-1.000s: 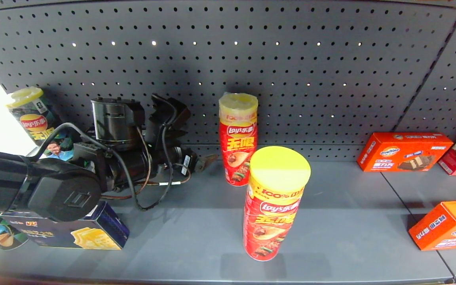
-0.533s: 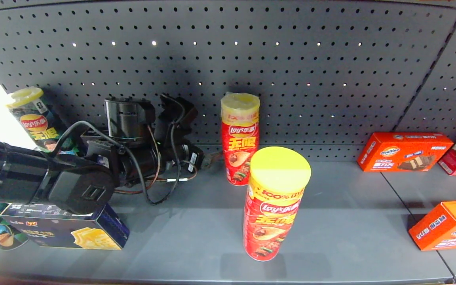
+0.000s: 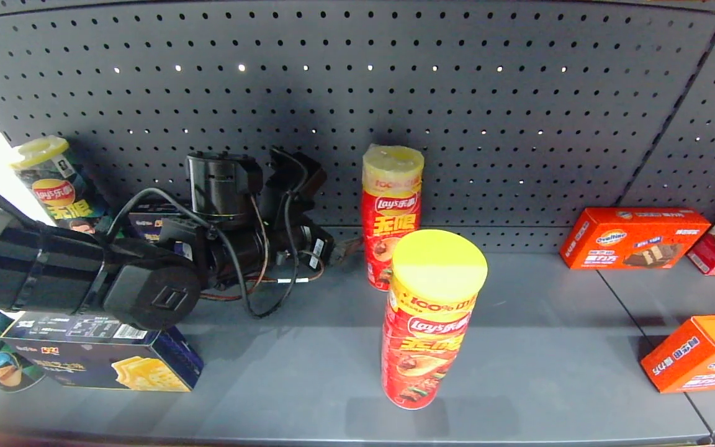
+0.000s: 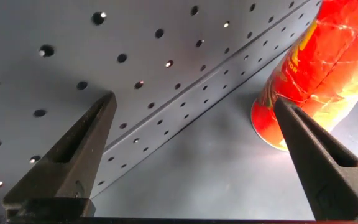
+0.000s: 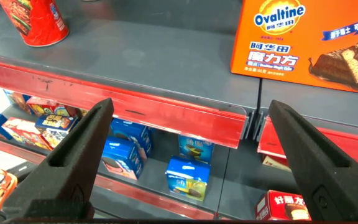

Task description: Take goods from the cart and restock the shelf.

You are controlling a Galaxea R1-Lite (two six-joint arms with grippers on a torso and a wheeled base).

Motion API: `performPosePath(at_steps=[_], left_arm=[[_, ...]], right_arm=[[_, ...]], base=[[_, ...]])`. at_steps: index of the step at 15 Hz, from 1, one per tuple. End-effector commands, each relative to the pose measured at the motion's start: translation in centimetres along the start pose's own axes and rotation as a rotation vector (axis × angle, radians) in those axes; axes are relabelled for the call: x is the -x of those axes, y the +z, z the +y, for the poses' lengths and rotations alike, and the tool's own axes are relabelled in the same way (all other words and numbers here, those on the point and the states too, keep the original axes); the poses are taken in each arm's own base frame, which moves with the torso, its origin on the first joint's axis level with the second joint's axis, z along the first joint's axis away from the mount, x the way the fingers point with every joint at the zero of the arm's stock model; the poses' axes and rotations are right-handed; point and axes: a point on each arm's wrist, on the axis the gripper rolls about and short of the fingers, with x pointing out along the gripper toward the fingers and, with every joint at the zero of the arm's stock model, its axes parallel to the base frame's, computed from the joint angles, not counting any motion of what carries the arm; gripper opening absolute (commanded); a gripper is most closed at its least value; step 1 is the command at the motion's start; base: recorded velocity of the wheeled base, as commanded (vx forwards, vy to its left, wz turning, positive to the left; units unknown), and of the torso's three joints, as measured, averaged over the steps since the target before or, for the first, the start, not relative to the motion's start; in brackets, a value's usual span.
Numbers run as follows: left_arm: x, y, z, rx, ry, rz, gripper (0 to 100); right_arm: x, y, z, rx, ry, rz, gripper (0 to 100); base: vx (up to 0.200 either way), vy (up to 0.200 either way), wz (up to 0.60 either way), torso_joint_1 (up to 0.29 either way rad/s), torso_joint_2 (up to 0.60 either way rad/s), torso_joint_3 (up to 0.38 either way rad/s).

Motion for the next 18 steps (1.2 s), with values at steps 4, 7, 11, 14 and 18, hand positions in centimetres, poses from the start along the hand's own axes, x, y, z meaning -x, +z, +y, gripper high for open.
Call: performPosePath(at_steps=[4, 7, 11, 14, 18], left_arm=[[0.0, 0.2, 0.0, -0.002, 0.002, -0.007, 100], [3.5, 2.3, 0.3, -0.002, 0.013, -0.067, 100], [9.6, 4.4, -0.2, 0.073, 0.018, -0.159, 100], [14.2, 5.9, -2.1, 0.134, -0.025, -0.269, 100], [23.0, 3.2, -4.1, 0.128, -0.056, -0.343, 100]], right_arm=[[0.0, 0.0, 0.0, 0.0, 0.001, 0.001, 100], [0.0, 0.0, 0.0, 0.0, 0.001, 0.001, 100], [0.0, 0.0, 0.0, 0.0, 0.001, 0.001, 100], [0.0, 0.0, 0.0, 0.0, 0.001, 0.001, 100], [0.0, 0.0, 0.0, 0.0, 0.001, 0.001, 100]], base=[[0.0, 0.0, 0.0, 0.0, 0.0, 0.0], [0.0, 0.0, 0.0, 0.0, 0.0, 0.0], [0.0, 0.0, 0.0, 0.0, 0.0, 0.0], [0.0, 0.0, 0.0, 0.0, 0.0, 0.0], [0.0, 0.0, 0.0, 0.0, 0.0, 0.0]])
